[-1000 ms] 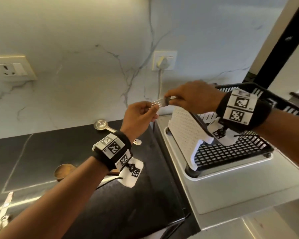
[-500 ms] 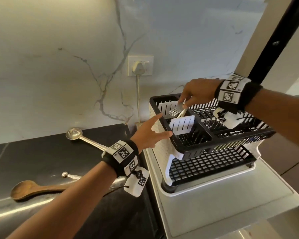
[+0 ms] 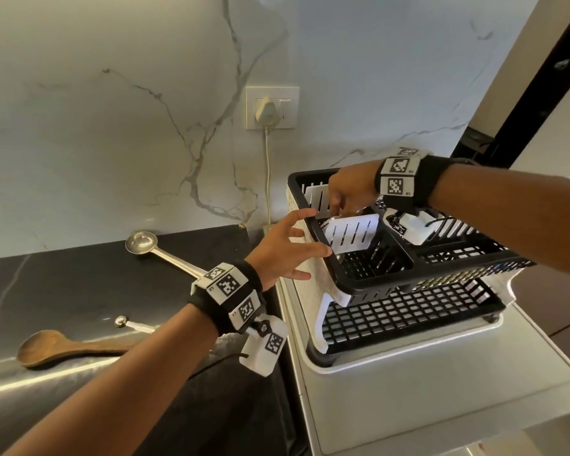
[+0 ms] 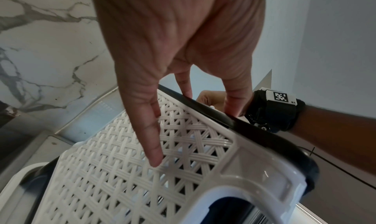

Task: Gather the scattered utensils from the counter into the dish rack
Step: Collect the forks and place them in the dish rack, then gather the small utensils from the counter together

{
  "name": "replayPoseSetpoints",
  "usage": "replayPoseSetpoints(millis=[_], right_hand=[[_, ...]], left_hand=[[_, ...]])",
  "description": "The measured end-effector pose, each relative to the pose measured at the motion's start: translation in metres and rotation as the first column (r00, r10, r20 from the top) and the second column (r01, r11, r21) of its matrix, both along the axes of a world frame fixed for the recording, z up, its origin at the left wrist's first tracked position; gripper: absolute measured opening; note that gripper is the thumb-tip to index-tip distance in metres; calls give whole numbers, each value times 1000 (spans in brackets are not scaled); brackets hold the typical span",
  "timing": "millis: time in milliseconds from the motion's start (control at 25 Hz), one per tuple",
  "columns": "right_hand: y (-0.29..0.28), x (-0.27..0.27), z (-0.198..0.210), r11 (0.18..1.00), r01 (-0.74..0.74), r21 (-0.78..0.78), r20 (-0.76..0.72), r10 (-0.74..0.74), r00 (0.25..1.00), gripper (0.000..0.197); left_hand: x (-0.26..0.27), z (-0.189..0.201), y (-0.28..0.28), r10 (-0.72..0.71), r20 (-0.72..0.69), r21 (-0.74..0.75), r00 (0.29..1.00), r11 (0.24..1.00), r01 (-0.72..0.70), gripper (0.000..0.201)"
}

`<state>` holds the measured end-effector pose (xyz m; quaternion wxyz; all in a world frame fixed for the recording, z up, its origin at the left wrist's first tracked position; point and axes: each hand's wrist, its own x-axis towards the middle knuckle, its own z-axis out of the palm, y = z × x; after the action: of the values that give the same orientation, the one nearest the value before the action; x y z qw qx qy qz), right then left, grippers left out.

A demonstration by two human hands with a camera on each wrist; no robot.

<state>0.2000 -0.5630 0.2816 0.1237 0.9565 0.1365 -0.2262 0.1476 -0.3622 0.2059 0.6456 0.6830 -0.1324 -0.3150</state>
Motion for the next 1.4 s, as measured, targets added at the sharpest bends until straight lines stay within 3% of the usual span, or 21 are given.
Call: replayPoseSetpoints(millis=[360, 560, 680, 880, 1080, 1160, 1200, 1280, 1400], right_hand=[[2, -10, 7, 996, 53, 67, 105, -60, 993, 23], [10, -11, 28, 989, 83, 124, 166, -103, 981, 30], [32, -7, 37, 983, 73, 166, 160, -100, 982, 30], [115, 6, 40, 964, -51, 260, 180, 4, 984, 28], [231, 28, -16, 929, -201, 310, 166, 155, 974, 25], [271, 34, -60, 917, -195, 347, 153, 149, 977, 25], [290, 36, -85, 914, -179, 365, 140, 136, 981, 25], [319, 39, -135, 911, -121, 394, 109, 85, 990, 28], [363, 42, -193, 896, -68, 439, 52, 51, 997, 43]], left_hand=[[-1, 0, 2, -10, 10, 13, 1000, 1000, 10, 75], [-1, -9, 15, -53, 162, 48, 985, 998, 46, 72], [-6, -27, 43, -87, 287, 134, 954, 990, 50, 70], [-3, -79, 140, -91, 315, 336, 945, 942, -21, 55], [-9, -114, 289, 25, 367, 576, 930, 779, -248, 51], [-18, -128, 347, 63, 429, 653, 901, 668, -358, 52], [-25, -134, 372, 49, 441, 720, 896, 577, -386, 54], [-35, -146, 410, 3, 397, 846, 918, 387, -367, 60], [-48, -164, 449, -17, 304, 916, 953, 280, -287, 75]])
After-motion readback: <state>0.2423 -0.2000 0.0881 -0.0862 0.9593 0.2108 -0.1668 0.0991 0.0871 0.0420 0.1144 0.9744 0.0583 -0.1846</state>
